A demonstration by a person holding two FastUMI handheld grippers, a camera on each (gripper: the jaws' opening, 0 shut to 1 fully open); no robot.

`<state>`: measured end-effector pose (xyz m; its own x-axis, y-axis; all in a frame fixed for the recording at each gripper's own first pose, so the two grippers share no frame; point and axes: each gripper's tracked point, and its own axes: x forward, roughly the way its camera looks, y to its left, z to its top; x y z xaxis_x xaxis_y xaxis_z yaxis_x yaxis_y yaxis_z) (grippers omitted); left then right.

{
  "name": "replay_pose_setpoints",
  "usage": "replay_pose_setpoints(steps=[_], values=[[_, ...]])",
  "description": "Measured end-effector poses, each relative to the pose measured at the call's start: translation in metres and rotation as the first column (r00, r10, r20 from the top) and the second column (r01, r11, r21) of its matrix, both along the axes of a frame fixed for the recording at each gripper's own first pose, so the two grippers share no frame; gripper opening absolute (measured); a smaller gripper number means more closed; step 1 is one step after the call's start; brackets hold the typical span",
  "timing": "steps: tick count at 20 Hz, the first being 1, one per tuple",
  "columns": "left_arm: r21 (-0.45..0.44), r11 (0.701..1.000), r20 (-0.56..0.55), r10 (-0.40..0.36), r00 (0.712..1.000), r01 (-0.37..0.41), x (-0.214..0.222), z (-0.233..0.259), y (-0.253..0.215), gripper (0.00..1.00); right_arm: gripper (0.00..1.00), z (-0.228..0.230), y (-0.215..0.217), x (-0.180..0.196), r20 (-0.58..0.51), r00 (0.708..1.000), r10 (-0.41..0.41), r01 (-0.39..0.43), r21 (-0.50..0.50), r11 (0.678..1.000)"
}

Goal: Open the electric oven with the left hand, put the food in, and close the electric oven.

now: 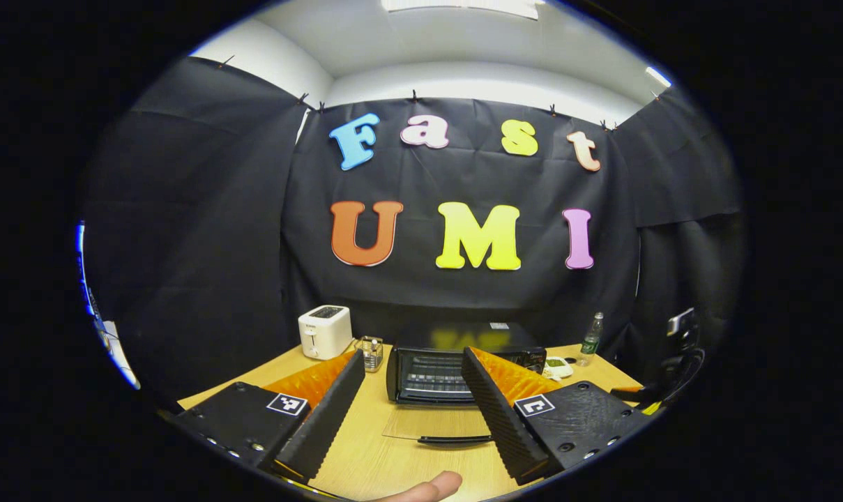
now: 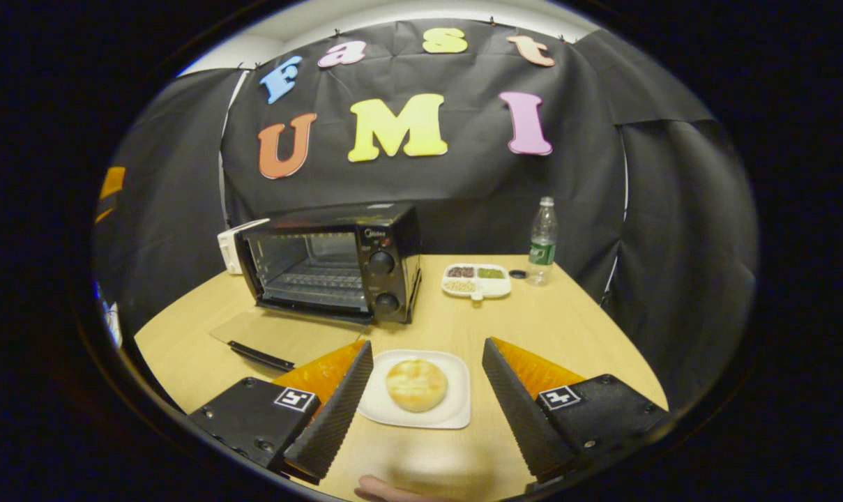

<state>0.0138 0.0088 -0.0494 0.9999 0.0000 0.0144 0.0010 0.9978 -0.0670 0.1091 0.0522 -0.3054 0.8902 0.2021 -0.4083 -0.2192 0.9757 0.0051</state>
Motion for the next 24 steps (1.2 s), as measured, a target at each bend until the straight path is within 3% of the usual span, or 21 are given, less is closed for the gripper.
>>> replay_pose_setpoints(steps=[6,10,11,13,17,18,20,22,24], values=[[-0.001,1.000,0.056,0.008,0.998,-0.008,-0.019,0.021,0.011,0.92,0.96,-0.064,0.008,0.019,-0.122,0.993,-0.008,0.006,-0.024,1.000],[-0.004,1.000,0.043,0.001,0.999,-0.001,-0.017,0.015,0.013,0.92,0.96,-0.082,0.013,0.027,-0.154,0.988,-0.016,0.006,-0.061,0.998],[-0.009,1.000,0.034,0.000,0.999,0.001,-0.016,0.012,0.014,0.92,1.00,-0.088,0.013,0.028,-0.173,0.985,-0.020,0.009,-0.060,0.998],[-0.014,1.000,0.025,-0.004,1.000,0.004,-0.018,0.012,0.017,0.92,0.96,-0.100,0.012,0.029,-0.211,0.977,-0.036,0.026,-0.050,0.998],[-0.015,1.000,0.044,-0.016,0.999,0.016,-0.022,0.015,0.023,0.92,1.00,-0.103,0.010,0.035,-0.217,0.974,-0.058,0.052,-0.033,0.998],[-0.017,1.000,0.043,-0.025,0.999,0.026,-0.023,0.014,0.022,0.92,0.92,-0.106,0.011,0.034,-0.219,0.974,-0.061,0.056,-0.031,0.998],[-0.024,0.999,0.037,-0.033,0.999,0.034,-0.026,0.010,0.023,0.92,0.91,-0.102,0.011,0.032,-0.215,0.974,-0.072,0.072,-0.007,0.997],[-0.031,0.999,0.035,-0.039,0.999,0.040,-0.030,0.010,0.027,0.92,0.83,-0.097,0.014,0.026,-0.213,0.974,-0.072,0.077,0.017,0.997],[-0.033,0.999,0.034,-0.038,0.999,0.039,-0.034,0.009,0.033,0.92,0.86,-0.084,0.021,0.016,-0.200,0.978,-0.064,0.073,0.040,0.997]])
